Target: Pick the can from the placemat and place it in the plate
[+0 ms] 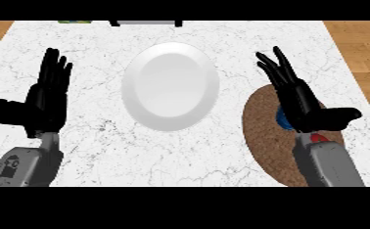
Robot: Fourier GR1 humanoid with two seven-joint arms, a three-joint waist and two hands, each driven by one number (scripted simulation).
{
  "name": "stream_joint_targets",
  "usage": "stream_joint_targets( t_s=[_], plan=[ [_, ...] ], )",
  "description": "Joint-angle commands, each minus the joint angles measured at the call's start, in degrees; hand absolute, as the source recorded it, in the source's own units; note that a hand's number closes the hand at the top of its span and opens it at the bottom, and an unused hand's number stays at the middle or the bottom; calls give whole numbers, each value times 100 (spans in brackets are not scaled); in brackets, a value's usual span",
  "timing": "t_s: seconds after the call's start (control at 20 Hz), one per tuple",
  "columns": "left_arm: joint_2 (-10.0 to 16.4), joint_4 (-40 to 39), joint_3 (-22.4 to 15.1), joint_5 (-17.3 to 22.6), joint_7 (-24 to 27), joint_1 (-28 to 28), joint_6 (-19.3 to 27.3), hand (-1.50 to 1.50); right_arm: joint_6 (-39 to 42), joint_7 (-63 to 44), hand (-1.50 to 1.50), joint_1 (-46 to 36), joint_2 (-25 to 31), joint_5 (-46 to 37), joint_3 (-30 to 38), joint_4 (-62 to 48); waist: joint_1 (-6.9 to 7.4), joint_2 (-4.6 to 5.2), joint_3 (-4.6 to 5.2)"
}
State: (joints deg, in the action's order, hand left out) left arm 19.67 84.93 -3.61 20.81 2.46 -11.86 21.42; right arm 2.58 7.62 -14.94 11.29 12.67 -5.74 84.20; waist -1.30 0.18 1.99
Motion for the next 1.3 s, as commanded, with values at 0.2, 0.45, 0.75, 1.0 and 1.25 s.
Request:
stream_joint_targets(
  t_s=[0.2,0.45,0.75,1.0,1.25],
  plan=[
    [964,-315,-502,-1166,307,884,-263,0,-1715,-433,-150,-241,-424,651,1576,490,22,-61,-208],
    [1272,-345,-595,-1321,347,1257,-451,0,-3933,-236,-150,80,123,-1392,1967,593,-11,-92,-169],
    [1337,-303,-559,-1361,686,1611,-615,0,-5778,-169,-150,894,-1100,-2520,873,2002,66,-75,-183],
    [1200,20,-636,-1527,526,1779,-489,0,-5193,-2073,-150,1700,-927,-4011,-181,2784,81,-55,-181],
    [1085,-30,-649,-1517,629,1762,-457,0,-3782,-3716,-150,2145,-38,-4466,-24,3051,45,-51,-157]
  ],
)
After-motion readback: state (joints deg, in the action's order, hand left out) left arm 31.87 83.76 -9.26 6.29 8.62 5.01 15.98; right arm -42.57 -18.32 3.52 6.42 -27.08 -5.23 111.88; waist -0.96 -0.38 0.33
